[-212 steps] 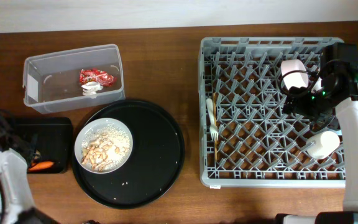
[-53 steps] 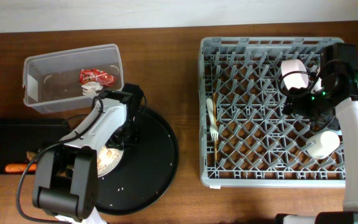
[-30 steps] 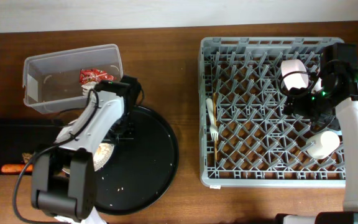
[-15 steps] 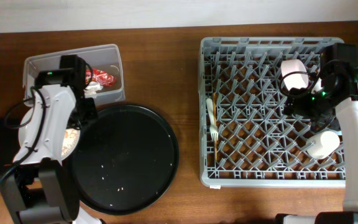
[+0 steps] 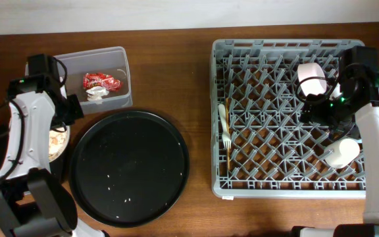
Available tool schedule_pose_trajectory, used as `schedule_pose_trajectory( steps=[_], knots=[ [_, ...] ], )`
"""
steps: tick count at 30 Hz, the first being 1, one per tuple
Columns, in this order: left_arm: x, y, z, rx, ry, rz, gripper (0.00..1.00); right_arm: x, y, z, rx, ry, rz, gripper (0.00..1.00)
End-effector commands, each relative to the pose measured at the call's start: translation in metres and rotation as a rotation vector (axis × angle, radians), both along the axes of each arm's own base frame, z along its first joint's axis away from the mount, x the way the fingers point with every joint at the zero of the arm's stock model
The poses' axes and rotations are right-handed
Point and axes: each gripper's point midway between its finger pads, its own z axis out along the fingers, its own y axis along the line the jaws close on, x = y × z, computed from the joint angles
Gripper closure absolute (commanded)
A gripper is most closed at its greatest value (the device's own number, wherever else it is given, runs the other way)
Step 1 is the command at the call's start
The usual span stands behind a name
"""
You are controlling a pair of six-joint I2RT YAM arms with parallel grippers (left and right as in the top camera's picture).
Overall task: Sort waste into correct bins and load items into the dishwasher rack
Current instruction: 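Tilt the white plate over the black rectangular tray to dump the rice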
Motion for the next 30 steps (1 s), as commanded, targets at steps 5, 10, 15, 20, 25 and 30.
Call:
schedule_pose_trajectory(
  steps=[5,10,15,20,25,30],
  knots=[
    [0.022,0.009,0.024,-0.011,-0.132,-0.022,1.0,-0.004,-0.004,0.003,-0.019,-0.002,-0.012,0.08],
    [0.028,0.012,0.026,-0.101,-0.189,-0.024,1.0,-0.006,-0.004,0.003,-0.019,0.003,-0.012,0.08],
    [0.031,0.016,0.029,-0.169,-0.235,-0.031,1.0,-0.006,-0.004,0.003,-0.018,0.005,-0.012,0.08],
    [0.033,0.019,0.031,-0.214,-0.265,-0.023,1.0,-0.007,-0.004,0.003,-0.018,0.008,-0.012,0.08],
    [0.031,0.019,0.036,-0.321,-0.313,-0.029,1.0,-0.008,-0.004,0.002,-0.021,0.012,-0.013,0.08],
    [0.029,0.022,0.045,-0.437,-0.378,-0.04,1.0,-0.008,-0.004,0.002,-0.021,0.013,-0.013,0.08]
  ],
)
